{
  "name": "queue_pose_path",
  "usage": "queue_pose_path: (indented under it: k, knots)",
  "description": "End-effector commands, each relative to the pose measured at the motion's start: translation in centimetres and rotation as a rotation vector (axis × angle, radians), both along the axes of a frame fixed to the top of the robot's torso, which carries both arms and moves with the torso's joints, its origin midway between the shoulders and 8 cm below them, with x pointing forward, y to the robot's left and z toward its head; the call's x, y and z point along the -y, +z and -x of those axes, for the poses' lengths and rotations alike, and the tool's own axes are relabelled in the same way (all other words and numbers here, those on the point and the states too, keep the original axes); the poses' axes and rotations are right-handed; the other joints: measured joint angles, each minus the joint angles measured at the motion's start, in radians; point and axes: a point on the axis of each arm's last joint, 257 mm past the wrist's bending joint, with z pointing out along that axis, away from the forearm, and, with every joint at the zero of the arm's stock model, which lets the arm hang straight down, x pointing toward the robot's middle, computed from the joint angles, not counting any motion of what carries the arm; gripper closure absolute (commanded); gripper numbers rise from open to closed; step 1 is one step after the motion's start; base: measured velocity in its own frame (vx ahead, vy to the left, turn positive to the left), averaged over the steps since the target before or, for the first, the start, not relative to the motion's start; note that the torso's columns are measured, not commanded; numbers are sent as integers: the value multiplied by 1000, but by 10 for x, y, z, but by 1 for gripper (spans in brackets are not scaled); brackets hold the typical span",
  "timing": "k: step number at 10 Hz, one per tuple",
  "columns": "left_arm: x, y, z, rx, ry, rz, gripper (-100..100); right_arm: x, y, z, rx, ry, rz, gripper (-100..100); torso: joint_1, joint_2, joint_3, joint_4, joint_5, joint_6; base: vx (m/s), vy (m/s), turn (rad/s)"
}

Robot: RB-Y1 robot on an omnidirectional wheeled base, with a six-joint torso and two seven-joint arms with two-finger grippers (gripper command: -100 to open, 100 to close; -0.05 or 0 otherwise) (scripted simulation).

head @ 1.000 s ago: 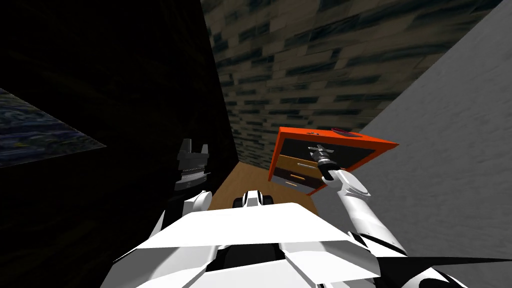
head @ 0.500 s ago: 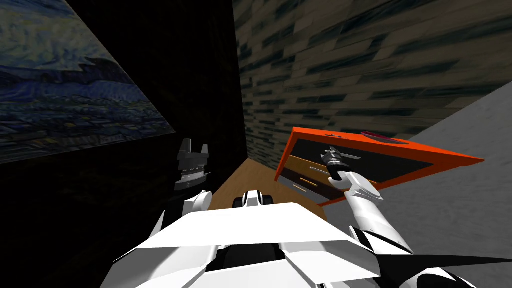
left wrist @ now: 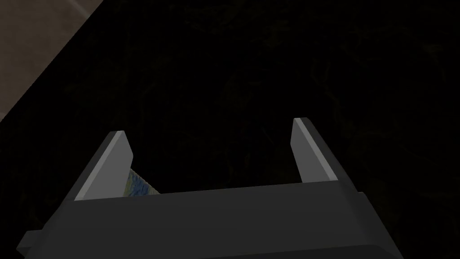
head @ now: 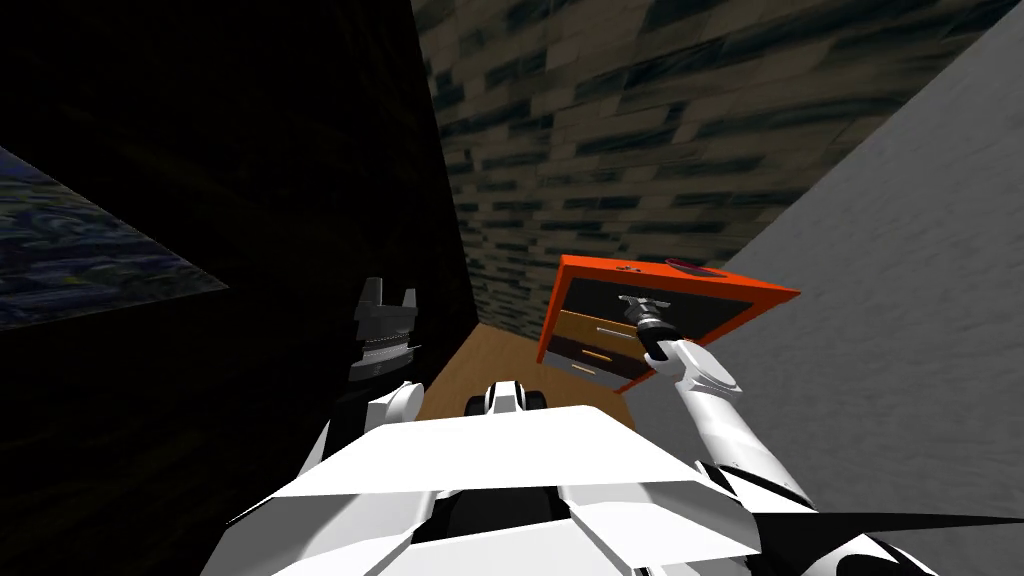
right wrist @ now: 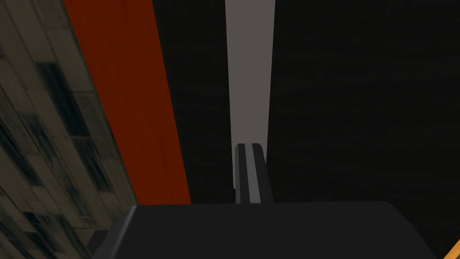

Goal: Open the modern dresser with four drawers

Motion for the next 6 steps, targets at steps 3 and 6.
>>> queue_pose_path:
  k: [3, 6]
  knots:
    - [0, 0, 0, 0, 0, 0, 0, -92, -1, -21, 2, 214, 16, 100, 2, 1, 1, 2, 3, -1, 203, -30, -416]
    - [0, 0, 0, 0, 0, 0, 0, -136, -3, -27, 0, 312, 16, 100, 2, 2, 2, 2, 2, 3, 124, 10, -372]
